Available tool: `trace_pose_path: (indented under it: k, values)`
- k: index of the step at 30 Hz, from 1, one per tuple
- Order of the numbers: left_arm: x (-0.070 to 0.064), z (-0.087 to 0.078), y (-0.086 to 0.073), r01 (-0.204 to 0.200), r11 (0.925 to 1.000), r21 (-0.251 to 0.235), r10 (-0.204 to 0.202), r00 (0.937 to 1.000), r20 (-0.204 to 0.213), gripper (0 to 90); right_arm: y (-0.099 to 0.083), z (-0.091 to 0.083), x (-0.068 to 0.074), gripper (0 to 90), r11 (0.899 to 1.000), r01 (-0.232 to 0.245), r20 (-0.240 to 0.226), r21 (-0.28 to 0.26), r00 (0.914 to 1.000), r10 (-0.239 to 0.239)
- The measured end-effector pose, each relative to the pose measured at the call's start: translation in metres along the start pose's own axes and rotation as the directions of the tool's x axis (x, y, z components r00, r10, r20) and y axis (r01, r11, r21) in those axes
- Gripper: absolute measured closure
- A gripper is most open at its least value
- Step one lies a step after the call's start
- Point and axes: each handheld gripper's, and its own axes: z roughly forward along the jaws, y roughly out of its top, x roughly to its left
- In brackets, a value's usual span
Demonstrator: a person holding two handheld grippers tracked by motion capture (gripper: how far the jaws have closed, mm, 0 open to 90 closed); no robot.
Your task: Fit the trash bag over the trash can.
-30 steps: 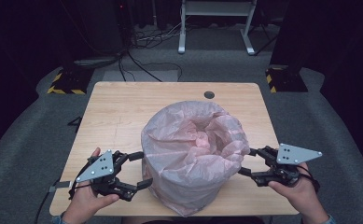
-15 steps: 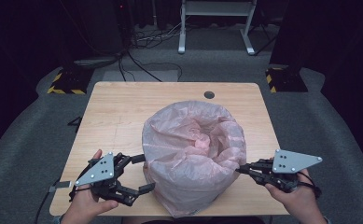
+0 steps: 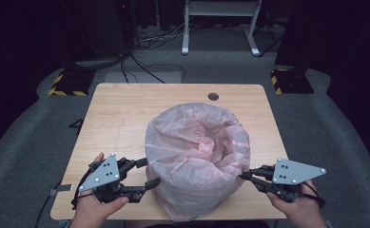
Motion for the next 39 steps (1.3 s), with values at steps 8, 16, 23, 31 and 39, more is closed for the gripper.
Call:
trace_pose_path:
  k: [8, 16, 23, 31, 39]
  values:
    - [0.003, -0.003, 0.0, -0.013, 0.9999, -0.006, 0.012, 0.9994, -0.031, 89.6, -0.007, -0.002, -0.006, 32.4, 0.991, -0.118, -0.003, -0.059, 0.993, 0.118]
    - [0.009, -0.003, -0.01, 0.008, 0.9994, 0.034, -0.006, 0.9978, -0.066, 90.0, -0.013, 0.005, -0.013, 41.5, 0.985, -0.166, 0.025, -0.042, 0.9856, 0.167]
    - [0.018, 0.005, -0.023, 0.032, 0.9963, 0.08, -0.026, 0.9969, -0.074, 90.0, -0.009, 0.005, -0.019, 90.0, 0.993, -0.114, -0.037, -0.025, 0.9929, 0.113]
    - [0.021, 0.017, -0.038, 0.031, 0.9873, 0.156, -0.018, 0.9962, -0.086, 90.0, -0.034, 0.026, -0.024, 90.0, 0.985, -0.148, -0.035, 0.093, 0.9878, 0.152]
    - [0.025, 0.028, -0.059, 0.066, 0.9705, 0.232, -0.046, 0.9949, -0.09, 90.0, -0.065, 0.043, -0.023, 90.0, 0.963, -0.19, -0.053, 0.19, 0.9777, 0.203]
